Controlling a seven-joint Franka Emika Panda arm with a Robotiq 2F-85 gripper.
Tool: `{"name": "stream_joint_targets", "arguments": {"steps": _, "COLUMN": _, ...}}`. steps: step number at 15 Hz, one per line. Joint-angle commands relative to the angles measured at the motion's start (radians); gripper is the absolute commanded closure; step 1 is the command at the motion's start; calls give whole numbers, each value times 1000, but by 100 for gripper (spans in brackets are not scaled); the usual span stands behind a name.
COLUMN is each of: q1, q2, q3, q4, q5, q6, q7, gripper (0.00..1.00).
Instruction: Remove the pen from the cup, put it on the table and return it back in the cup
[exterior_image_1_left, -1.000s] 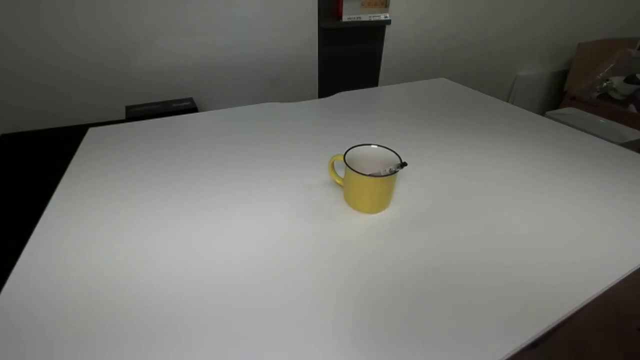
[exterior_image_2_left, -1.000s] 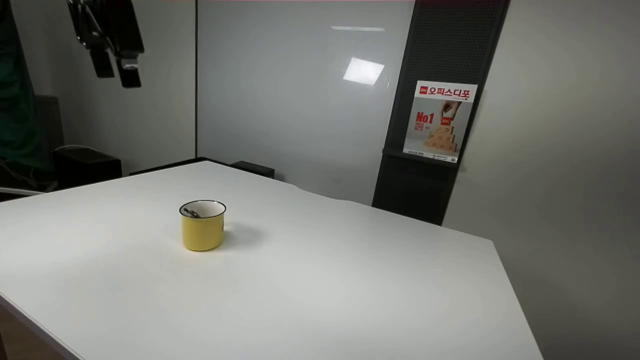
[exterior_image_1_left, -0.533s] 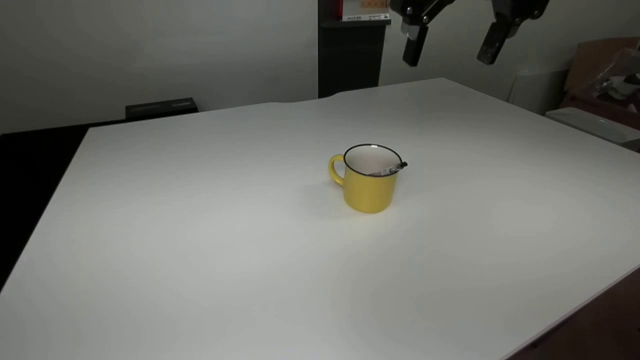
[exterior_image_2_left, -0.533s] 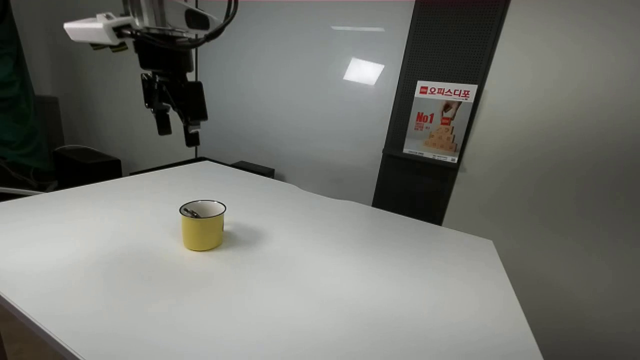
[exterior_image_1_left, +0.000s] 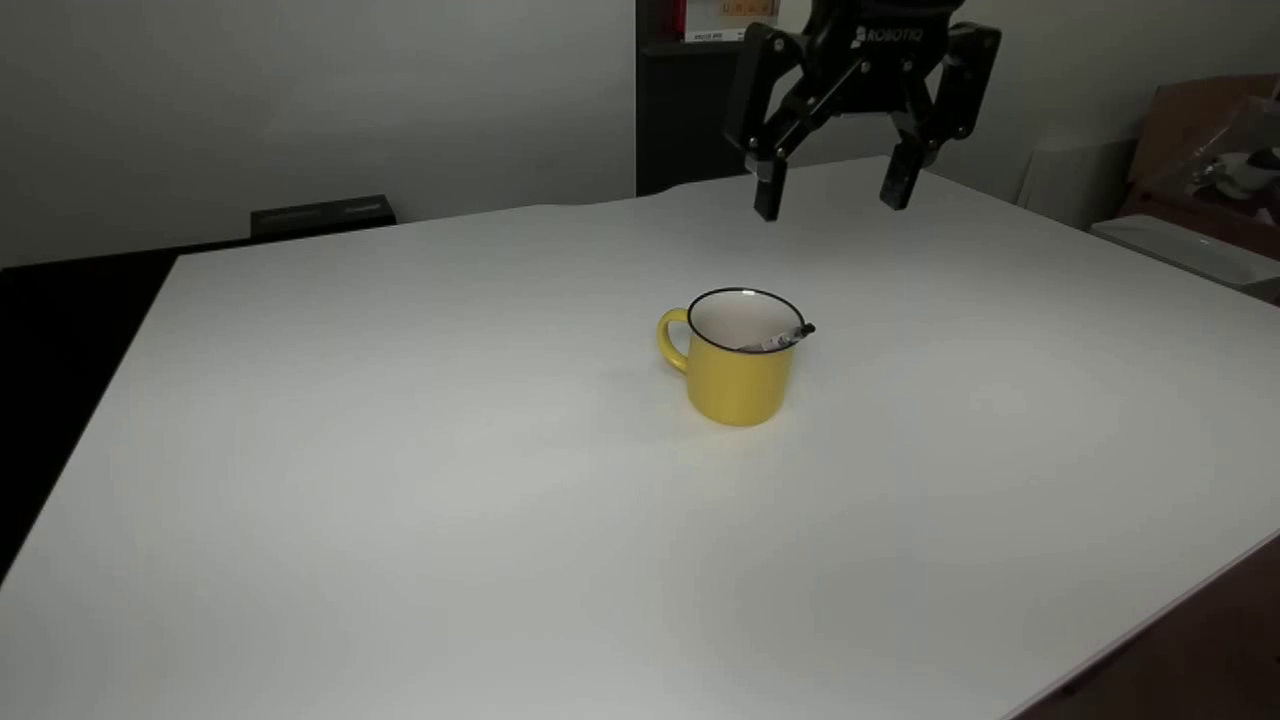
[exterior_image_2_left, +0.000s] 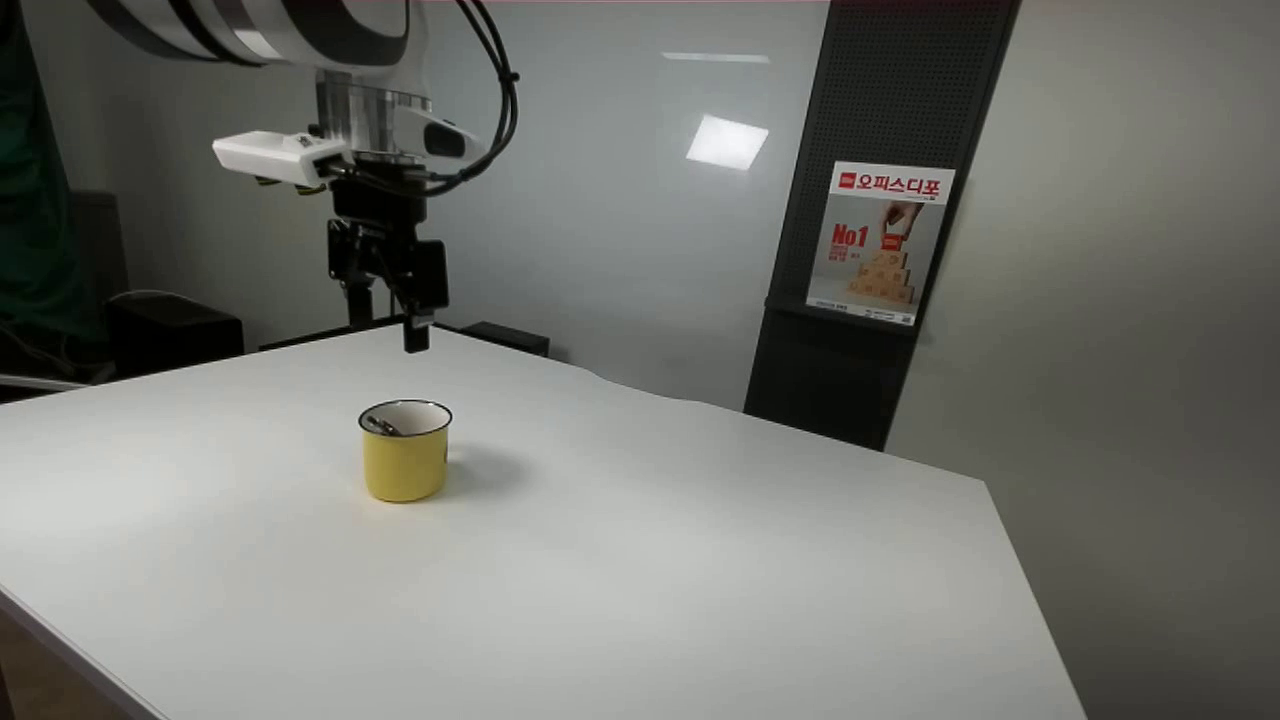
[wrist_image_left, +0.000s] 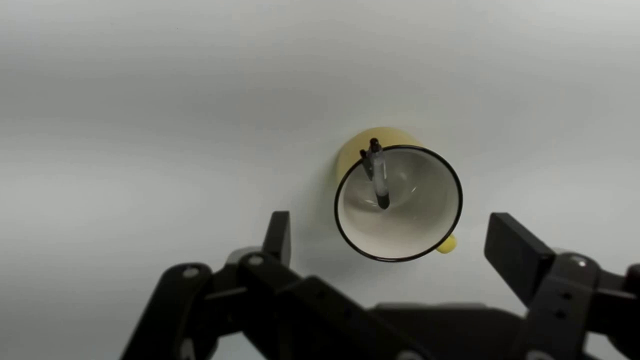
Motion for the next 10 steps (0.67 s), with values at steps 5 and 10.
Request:
{"name": "stream_joint_targets", "arguments": {"steps": 5, "q1": 81, "q2": 40, "q3": -78, "q4": -7, "q5": -23, "q6": -12, "q7": -5, "gripper": 0}}
{"name": "stream_joint_targets", "arguments": {"steps": 10, "q1": 110, "q2": 98, "q3": -100, "q4": 1, "q5": -22, "q6": -7, "q7": -15, "gripper": 0}}
